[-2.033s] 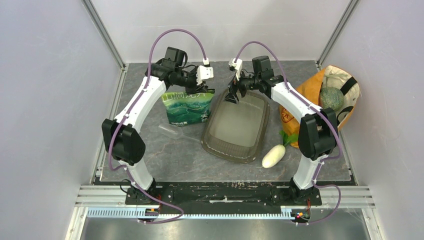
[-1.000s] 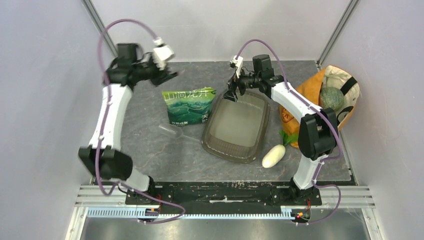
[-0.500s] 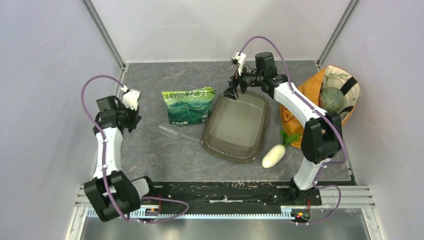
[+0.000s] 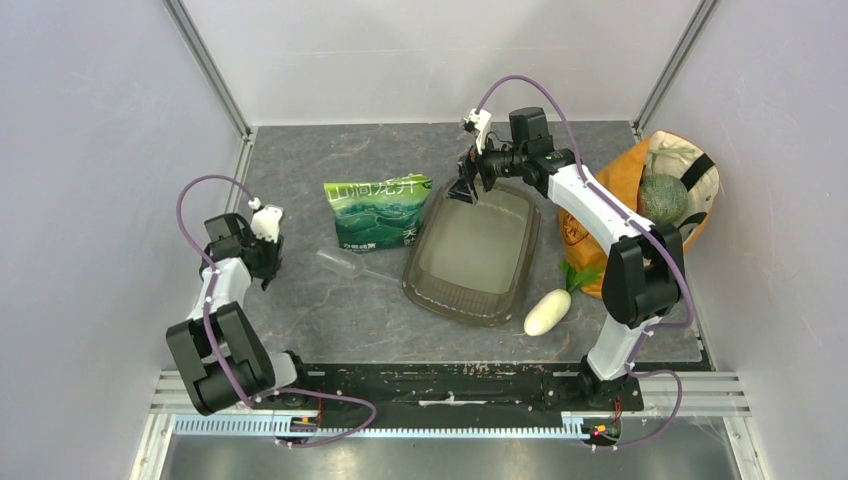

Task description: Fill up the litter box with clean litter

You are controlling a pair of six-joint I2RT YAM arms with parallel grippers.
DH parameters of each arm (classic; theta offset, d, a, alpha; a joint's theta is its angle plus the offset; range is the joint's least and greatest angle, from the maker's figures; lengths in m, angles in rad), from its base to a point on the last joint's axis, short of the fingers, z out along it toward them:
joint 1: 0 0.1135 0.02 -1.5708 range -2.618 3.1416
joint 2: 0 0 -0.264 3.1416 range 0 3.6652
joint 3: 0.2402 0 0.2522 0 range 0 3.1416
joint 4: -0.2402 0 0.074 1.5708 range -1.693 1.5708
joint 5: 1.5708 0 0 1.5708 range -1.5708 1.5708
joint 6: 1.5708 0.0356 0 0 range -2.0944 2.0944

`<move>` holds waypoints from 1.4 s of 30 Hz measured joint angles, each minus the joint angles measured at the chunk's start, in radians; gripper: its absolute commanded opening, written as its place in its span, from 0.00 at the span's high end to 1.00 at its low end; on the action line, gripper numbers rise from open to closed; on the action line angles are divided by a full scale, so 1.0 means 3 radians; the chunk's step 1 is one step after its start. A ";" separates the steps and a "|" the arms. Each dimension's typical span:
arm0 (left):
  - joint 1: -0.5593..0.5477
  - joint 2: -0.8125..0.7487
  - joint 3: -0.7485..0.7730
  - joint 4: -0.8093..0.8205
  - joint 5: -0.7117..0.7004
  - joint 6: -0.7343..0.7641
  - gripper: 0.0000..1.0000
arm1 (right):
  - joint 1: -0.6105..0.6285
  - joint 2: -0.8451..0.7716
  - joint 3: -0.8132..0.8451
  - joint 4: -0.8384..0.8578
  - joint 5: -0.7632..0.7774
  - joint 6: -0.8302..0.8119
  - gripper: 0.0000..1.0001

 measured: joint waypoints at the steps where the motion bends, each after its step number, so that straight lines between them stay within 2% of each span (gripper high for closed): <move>1: 0.0000 0.0029 -0.0004 0.0000 0.0006 0.0039 0.45 | 0.0000 0.0000 0.0000 -0.0015 0.0008 0.0000 0.05; 4: 0.0006 0.0079 -0.0004 -0.0046 0.0066 0.0112 0.38 | 0.0000 0.0000 0.0000 -0.0045 0.0034 0.0003 0.06; 6: 0.0015 0.0070 -0.0004 -0.0108 0.0167 0.0160 0.30 | 0.0000 0.0000 0.0000 -0.0060 0.0046 0.0004 0.06; 11: 0.0024 -0.0041 0.0079 -0.0463 0.0506 0.0262 0.28 | 0.0000 -0.0006 0.0000 -0.0132 0.0046 0.0004 0.06; 14: 0.0028 -0.0200 0.0272 -0.0689 0.0804 0.0261 0.32 | 0.0000 -0.0034 0.0000 -0.0211 0.0045 0.0020 0.07; 17: 0.0028 -0.0317 0.0650 -0.0949 0.1218 0.0318 0.43 | 0.0000 -0.0102 -0.0003 -0.0304 0.0043 0.0039 0.07; 21: -0.0051 -0.0450 0.1033 -0.1442 0.1681 0.0740 0.55 | 0.0000 -0.0315 -0.0112 -0.0493 0.0053 0.0019 0.07; 23: -0.0295 -0.0532 0.1062 -0.1703 0.1708 0.0964 0.58 | 0.0000 -0.0417 -0.0172 -0.0600 0.0080 0.0000 0.07; 25: -0.0703 -0.0591 0.0977 -0.1843 0.1673 0.1077 0.60 | 0.0000 -0.0493 -0.0229 -0.0696 0.0130 -0.0009 0.07; 29: -0.1591 -0.0661 0.0584 -0.1723 0.1455 0.1013 0.64 | -0.0004 -0.0540 -0.0314 -0.0819 0.0212 -0.0019 0.07; 33: -0.2331 -0.0426 0.0495 -0.1459 0.1094 0.0844 0.66 | -0.0048 -0.0540 -0.0346 -0.0942 0.0277 -0.0019 0.07; 37: -0.2843 -0.0071 0.0440 -0.1095 0.0793 0.0734 0.67 | -0.0198 -0.0543 -0.0346 -0.1003 0.0309 0.0032 0.07; 42: -0.3258 0.0264 0.0395 -0.0736 0.0570 0.0567 0.67 | -0.0448 -0.0547 -0.0343 -0.1044 0.0328 0.0094 0.07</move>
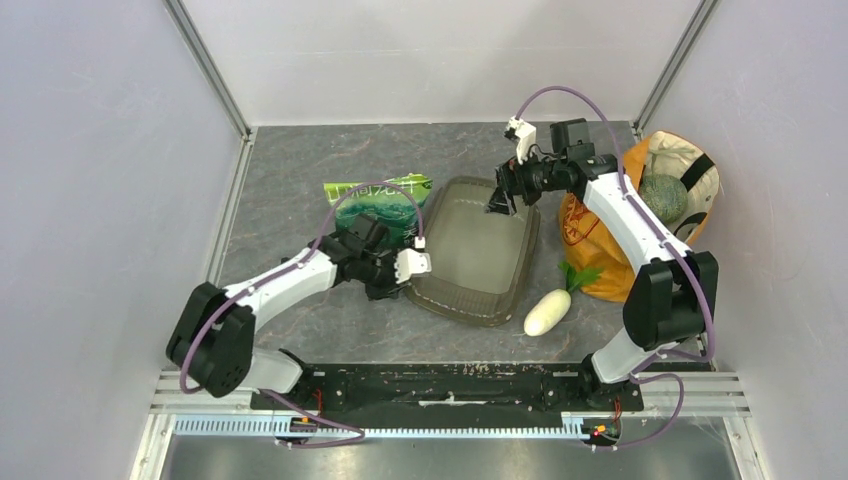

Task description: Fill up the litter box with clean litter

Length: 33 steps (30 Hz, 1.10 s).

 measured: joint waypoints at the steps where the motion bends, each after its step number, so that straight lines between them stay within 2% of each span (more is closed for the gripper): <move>1: -0.0067 0.0062 0.0000 0.0080 -0.0032 -0.0043 0.67 | -0.0029 -0.0003 0.0000 -0.0009 0.0009 0.0006 0.07; 3: -0.0206 0.0207 0.0008 0.0247 -0.0081 -0.0168 0.66 | -0.0062 -0.0015 0.0000 -0.0022 0.0013 0.0011 0.07; 8: -0.0359 0.0526 0.0183 0.0473 -0.0132 -0.0483 0.50 | -0.0070 -0.0027 0.0051 -0.0064 0.0009 0.0029 0.07; 11: -0.0314 0.0596 0.0347 0.0512 -0.0113 -0.0637 0.41 | -0.0070 0.0014 0.0197 -0.0085 -0.0045 0.0090 0.07; 13: -0.0188 0.0459 0.0394 0.0467 0.0022 -0.0721 0.35 | -0.0070 0.0089 0.0334 -0.0027 -0.0114 0.0196 0.07; 18: 0.0571 -0.0359 0.0502 0.0161 0.0468 -0.1125 0.15 | 0.0001 0.0418 0.0654 0.0361 -0.0280 0.0703 0.06; 20: 0.0998 -0.0746 0.0708 0.0108 0.0601 -0.1451 0.13 | 0.0075 0.0608 0.0793 0.0558 -0.0332 0.0970 0.06; 24: 0.1656 -0.1090 0.1088 0.0117 0.0690 -0.2113 0.12 | 0.0242 0.1013 0.1058 0.0983 -0.0441 0.1551 0.03; 27: 0.2061 -0.1043 0.1272 0.0113 0.0708 -0.2637 0.11 | 0.0340 0.1246 0.1124 0.1269 -0.0483 0.1910 0.03; 30: 0.2454 -0.0675 0.1411 0.0151 0.0818 -0.3182 0.11 | 0.0416 0.1434 0.1127 0.1448 -0.0520 0.2179 0.04; 33: 0.2656 -0.0211 0.1424 0.0238 0.0851 -0.3609 0.10 | 0.0439 0.1554 0.1127 0.1562 -0.0543 0.2344 0.05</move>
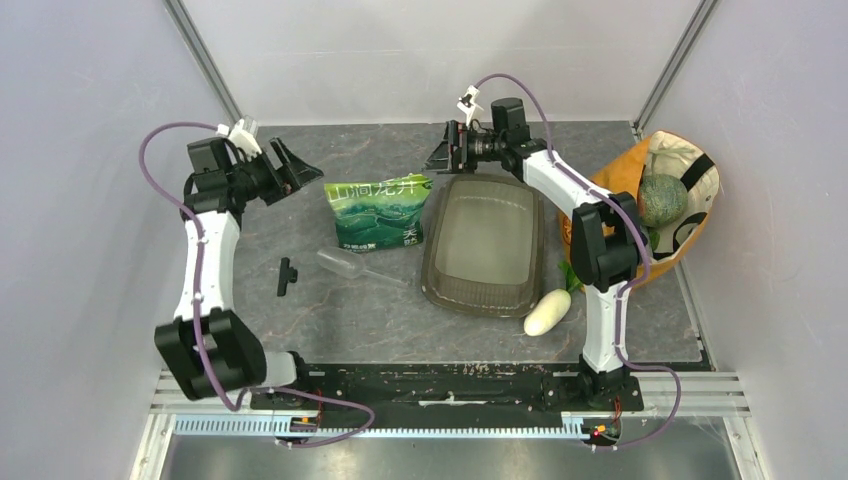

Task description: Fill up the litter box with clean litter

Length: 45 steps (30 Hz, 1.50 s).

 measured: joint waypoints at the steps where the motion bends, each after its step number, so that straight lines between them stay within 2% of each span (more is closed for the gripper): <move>1: 0.0029 0.0132 -0.0008 0.0023 0.0008 -0.0123 0.10 | 0.0000 0.0029 0.0000 0.0039 -0.0011 0.0051 0.06; 5: 0.0036 0.0436 -0.0048 0.0191 0.0107 -0.0501 0.09 | 0.0000 0.0061 0.0000 0.0244 -0.0088 0.0225 0.07; 11: 0.0005 0.0720 -0.0131 0.0718 0.0350 -0.1035 0.09 | 0.0027 0.0061 -0.0003 0.0468 -0.0178 0.0342 0.09; 16: -0.0066 0.0871 -0.0200 0.0918 0.0413 -0.1298 0.08 | 0.0060 0.0061 -0.0005 0.0521 -0.0209 0.0383 0.09; 29: -0.0095 0.0893 -0.0465 0.0960 0.0159 -0.1466 0.08 | 0.0075 0.0061 -0.0006 0.0539 -0.0254 0.0392 0.09; 34: -0.0167 0.0899 -0.0465 0.1232 0.0216 -0.1506 0.07 | 0.0075 0.0061 -0.0006 0.0533 -0.0257 0.0384 0.07; 41: -0.0216 0.0968 -0.0395 0.1846 0.0643 -0.1601 0.28 | 0.0057 0.0061 -0.0003 0.0309 -0.0270 0.0216 0.04; 45: -0.0216 0.0966 -0.0388 0.2218 0.0898 -0.1633 0.48 | 0.0028 0.0061 0.0056 0.0135 -0.0326 0.0107 0.04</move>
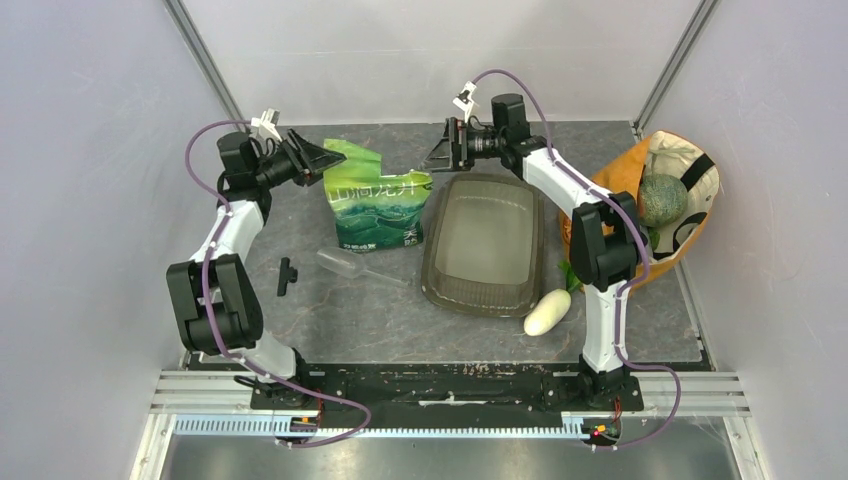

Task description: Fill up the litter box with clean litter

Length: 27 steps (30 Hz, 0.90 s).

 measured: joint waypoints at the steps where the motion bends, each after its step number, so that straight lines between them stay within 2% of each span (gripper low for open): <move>1: 0.0000 0.0000 0.0003 0.0092 0.0083 0.0004 0.56 | -0.0009 0.0001 0.0027 -0.0010 -0.0038 -0.0005 0.04; 5: 0.0000 -0.0005 0.0015 0.0231 0.0287 0.0042 0.88 | -0.0008 0.0005 0.0070 0.0172 -0.0191 0.0109 0.07; 8: 0.0000 -0.0014 0.0015 0.0268 0.0443 0.0127 0.97 | 0.0031 0.0047 0.0071 0.0389 -0.0277 0.0240 0.08; 15: -0.0001 -0.0181 0.0038 0.0084 0.0759 0.0748 0.98 | 0.0174 0.0158 0.0071 0.0497 -0.0375 0.0242 0.10; 18: -0.0010 -0.0233 0.0141 -0.0160 0.0849 0.1153 0.98 | 0.0238 0.0158 0.0075 0.0395 -0.0404 0.0009 0.15; 21: -0.0006 -0.0234 0.0304 -0.0507 0.0863 0.1612 0.98 | 0.0295 0.0158 0.0079 0.0149 -0.0402 -0.0304 0.15; 27: -0.0006 -0.0234 0.0538 -0.1082 0.0834 0.2352 0.98 | 0.0348 0.0149 0.0061 -0.0254 -0.0403 -0.0786 0.04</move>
